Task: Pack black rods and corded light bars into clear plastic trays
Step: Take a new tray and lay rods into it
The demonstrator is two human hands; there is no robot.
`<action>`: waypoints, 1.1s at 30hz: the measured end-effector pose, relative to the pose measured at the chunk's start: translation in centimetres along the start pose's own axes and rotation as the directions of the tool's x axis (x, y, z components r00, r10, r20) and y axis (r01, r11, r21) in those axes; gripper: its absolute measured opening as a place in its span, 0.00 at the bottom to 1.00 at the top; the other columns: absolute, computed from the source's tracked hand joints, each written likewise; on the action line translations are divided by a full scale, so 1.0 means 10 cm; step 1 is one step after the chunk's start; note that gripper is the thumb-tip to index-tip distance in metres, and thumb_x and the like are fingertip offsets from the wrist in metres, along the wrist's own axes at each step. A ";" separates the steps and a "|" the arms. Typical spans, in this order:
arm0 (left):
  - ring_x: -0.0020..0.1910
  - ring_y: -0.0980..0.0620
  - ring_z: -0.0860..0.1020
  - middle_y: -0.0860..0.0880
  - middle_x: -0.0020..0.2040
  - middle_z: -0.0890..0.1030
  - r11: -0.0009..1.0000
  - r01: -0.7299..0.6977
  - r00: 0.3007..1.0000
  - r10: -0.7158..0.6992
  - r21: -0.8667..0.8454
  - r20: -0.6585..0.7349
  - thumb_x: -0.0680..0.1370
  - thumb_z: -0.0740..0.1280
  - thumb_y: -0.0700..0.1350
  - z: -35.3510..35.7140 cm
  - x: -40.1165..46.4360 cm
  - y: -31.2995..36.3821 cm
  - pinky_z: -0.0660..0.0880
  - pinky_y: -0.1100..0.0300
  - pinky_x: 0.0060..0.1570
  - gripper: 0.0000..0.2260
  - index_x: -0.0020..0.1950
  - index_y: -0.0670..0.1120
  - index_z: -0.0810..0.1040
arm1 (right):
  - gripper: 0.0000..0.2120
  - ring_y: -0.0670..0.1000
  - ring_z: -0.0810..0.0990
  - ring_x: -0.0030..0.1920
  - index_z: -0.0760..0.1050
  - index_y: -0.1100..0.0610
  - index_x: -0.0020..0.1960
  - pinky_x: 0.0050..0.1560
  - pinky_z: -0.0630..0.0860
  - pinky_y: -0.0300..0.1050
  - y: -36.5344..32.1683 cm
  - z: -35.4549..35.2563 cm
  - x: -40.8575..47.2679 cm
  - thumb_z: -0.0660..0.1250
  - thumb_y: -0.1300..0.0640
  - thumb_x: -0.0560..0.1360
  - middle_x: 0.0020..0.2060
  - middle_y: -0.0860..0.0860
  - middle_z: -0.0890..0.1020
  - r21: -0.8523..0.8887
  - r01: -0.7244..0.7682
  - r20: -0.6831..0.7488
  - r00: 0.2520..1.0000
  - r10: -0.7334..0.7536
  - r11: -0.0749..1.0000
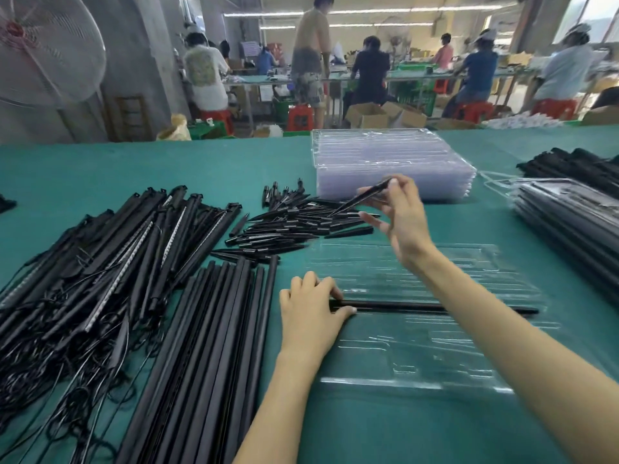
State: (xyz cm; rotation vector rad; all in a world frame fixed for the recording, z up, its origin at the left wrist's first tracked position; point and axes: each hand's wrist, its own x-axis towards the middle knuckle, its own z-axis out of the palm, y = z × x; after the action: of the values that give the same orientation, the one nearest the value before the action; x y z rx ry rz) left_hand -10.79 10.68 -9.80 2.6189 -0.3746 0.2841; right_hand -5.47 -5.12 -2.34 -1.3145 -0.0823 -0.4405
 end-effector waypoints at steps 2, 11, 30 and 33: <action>0.56 0.53 0.67 0.56 0.50 0.70 1.000 -0.012 1.000 0.012 0.005 -0.008 0.73 0.66 0.62 0.00 -0.01 -0.01 0.59 0.58 0.54 0.12 0.50 0.56 0.74 | 0.09 0.55 0.82 0.49 0.67 0.50 0.50 0.53 0.79 0.54 -0.27 -0.31 -0.17 0.49 0.53 0.84 0.41 0.52 0.82 0.203 -0.003 -0.034 0.999 0.010 0.979; 0.56 0.52 0.68 0.56 0.50 0.70 0.998 -0.025 0.999 0.027 0.053 -0.031 0.74 0.66 0.60 0.04 -0.02 -0.02 0.59 0.58 0.52 0.10 0.50 0.56 0.74 | 0.10 0.49 0.82 0.41 0.70 0.49 0.52 0.46 0.81 0.46 -0.52 -1.19 -0.99 0.50 0.50 0.83 0.38 0.50 0.80 0.295 0.073 -0.217 0.976 -0.007 0.953; 0.54 0.54 0.67 0.57 0.50 0.69 0.997 -0.069 0.996 0.070 0.016 -0.048 0.75 0.67 0.56 0.05 -0.05 -0.06 0.59 0.59 0.55 0.07 0.51 0.57 0.74 | 0.13 0.52 0.83 0.47 0.81 0.51 0.49 0.53 0.77 0.39 -0.21 -1.42 -1.29 0.75 0.52 0.65 0.44 0.57 0.85 -0.230 -0.073 0.089 0.991 0.095 0.970; 0.55 0.54 0.67 0.57 0.50 0.69 0.997 -0.071 0.997 0.072 0.011 -0.040 0.76 0.67 0.56 0.04 -0.05 -0.08 0.59 0.59 0.55 0.07 0.52 0.57 0.74 | 0.10 0.56 0.83 0.47 0.80 0.55 0.45 0.53 0.79 0.44 -0.22 -1.48 -1.28 0.75 0.57 0.65 0.43 0.58 0.85 -0.195 -0.111 0.045 0.992 0.122 0.974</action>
State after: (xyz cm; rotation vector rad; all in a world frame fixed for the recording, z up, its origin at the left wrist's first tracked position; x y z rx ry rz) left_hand -10.99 11.24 -10.61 2.6088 -0.4550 0.3625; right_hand -20.73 -16.12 -8.08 -1.5141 -0.0094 -0.3173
